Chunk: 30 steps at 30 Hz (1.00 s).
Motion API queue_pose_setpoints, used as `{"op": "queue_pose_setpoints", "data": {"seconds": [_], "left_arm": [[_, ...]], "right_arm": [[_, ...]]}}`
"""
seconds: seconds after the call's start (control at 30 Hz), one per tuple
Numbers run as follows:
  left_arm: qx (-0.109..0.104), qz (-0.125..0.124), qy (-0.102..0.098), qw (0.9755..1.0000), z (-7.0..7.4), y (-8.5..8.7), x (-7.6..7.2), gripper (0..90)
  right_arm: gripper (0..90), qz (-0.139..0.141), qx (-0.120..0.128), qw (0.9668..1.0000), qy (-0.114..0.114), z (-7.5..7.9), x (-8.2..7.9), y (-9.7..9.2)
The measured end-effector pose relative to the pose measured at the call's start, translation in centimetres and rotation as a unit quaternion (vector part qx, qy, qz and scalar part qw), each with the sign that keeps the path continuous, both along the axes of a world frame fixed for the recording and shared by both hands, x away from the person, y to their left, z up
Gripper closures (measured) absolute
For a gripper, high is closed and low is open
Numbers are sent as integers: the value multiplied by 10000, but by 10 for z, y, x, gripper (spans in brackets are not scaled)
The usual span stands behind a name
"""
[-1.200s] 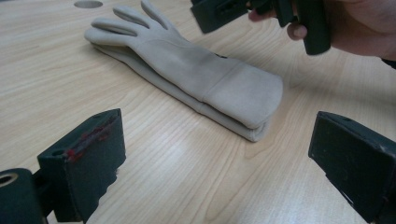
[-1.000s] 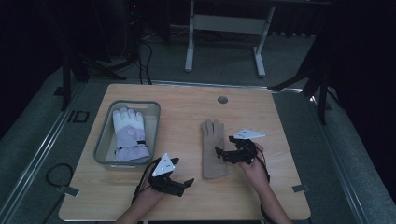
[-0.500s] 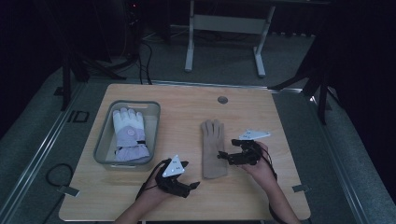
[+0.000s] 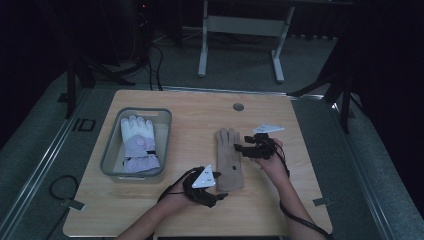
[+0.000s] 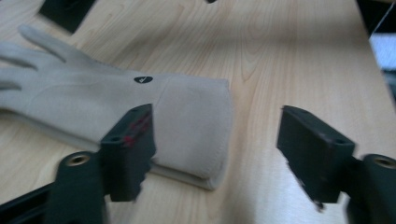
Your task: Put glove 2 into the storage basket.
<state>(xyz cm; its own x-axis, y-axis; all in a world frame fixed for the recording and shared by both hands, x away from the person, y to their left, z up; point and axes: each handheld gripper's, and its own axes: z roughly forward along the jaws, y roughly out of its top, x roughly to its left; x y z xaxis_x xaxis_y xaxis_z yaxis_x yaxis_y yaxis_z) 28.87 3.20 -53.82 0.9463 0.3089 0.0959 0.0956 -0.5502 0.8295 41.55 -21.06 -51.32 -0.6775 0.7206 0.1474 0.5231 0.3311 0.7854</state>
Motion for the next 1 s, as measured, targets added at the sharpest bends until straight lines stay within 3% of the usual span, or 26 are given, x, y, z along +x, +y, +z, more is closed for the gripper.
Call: {"op": "queue_pose_setpoints", "data": {"seconds": [0.13,0.2,0.33,0.43,0.47,0.57,0.7,0.87,1.0], "left_arm": [[163,-162,76,9997,-4,-8,7,301],[234,-211,206,9993,-7,-11,10,301],[440,-180,334,9983,-12,-14,16,319],[552,-144,362,9977,-15,-14,18,339],[622,-111,416,9971,-17,-14,19,339],[690,-58,446,9966,-18,-14,20,369],[827,-18,417,9957,-17,-17,19,389],[955,42,202,9952,-17,-19,17,459],[1081,231,9,9939,-16,-20,16,604]], "right_arm": [[292,-160,142,9997,73,-5,11,8],[267,-158,184,9995,218,-9,17,13],[242,-144,-90,9990,419,-21,26,22],[256,-77,-124,9984,539,-29,29,25],[274,-52,-201,9980,595,-32,30,26],[426,150,-103,9966,809,-36,31,26],[584,326,-172,9961,797,-35,27,29],[629,275,-355,9969,648,-32,21,34],[654,224,-385,9975,539,-32,17,36]]}}
